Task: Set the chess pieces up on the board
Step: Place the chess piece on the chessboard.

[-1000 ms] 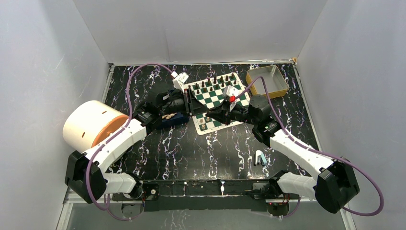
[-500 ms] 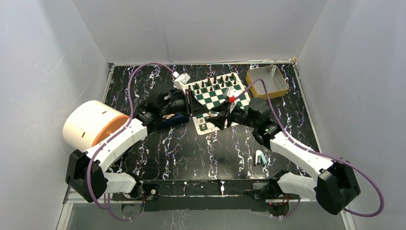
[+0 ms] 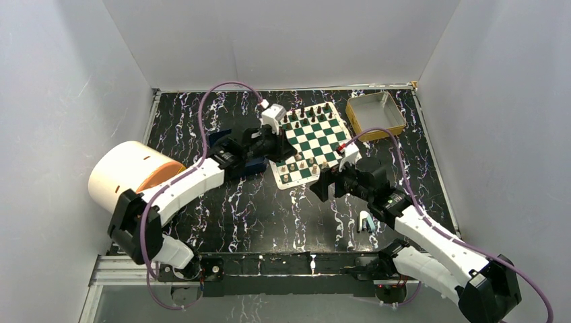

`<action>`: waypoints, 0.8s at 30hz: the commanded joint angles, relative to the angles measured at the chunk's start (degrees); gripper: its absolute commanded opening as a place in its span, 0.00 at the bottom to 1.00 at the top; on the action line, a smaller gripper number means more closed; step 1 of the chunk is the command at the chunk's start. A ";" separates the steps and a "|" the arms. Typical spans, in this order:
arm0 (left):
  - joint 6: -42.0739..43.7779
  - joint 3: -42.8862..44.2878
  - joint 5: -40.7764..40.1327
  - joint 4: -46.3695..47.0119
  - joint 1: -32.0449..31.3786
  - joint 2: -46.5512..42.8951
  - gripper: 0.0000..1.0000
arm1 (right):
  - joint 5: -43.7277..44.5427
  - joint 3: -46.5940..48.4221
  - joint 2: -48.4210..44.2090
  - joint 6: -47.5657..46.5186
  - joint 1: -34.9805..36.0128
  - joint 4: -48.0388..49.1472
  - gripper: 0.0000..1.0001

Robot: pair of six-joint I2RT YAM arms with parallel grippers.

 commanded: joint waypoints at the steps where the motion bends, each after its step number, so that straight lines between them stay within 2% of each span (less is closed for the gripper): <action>1: 7.97 4.25 -6.88 -0.05 -3.09 4.35 0.00 | 13.70 2.82 -0.70 6.70 -1.62 -14.11 0.99; 5: 11.73 6.71 -10.71 0.04 -5.68 9.55 0.00 | 13.37 3.94 -0.45 6.96 -7.27 -17.04 0.99; 10: 14.38 7.43 -15.24 1.58 -7.22 14.08 0.00 | 3.78 4.45 1.31 6.74 -19.09 -17.01 0.99; 13: 15.38 6.85 -16.62 3.19 -7.78 15.82 0.00 | -0.17 4.79 2.98 6.84 -23.67 -16.53 0.99; 24: 18.56 4.26 -20.39 9.29 -9.08 20.34 0.00 | 0.14 3.91 1.02 8.61 -25.35 -14.10 0.99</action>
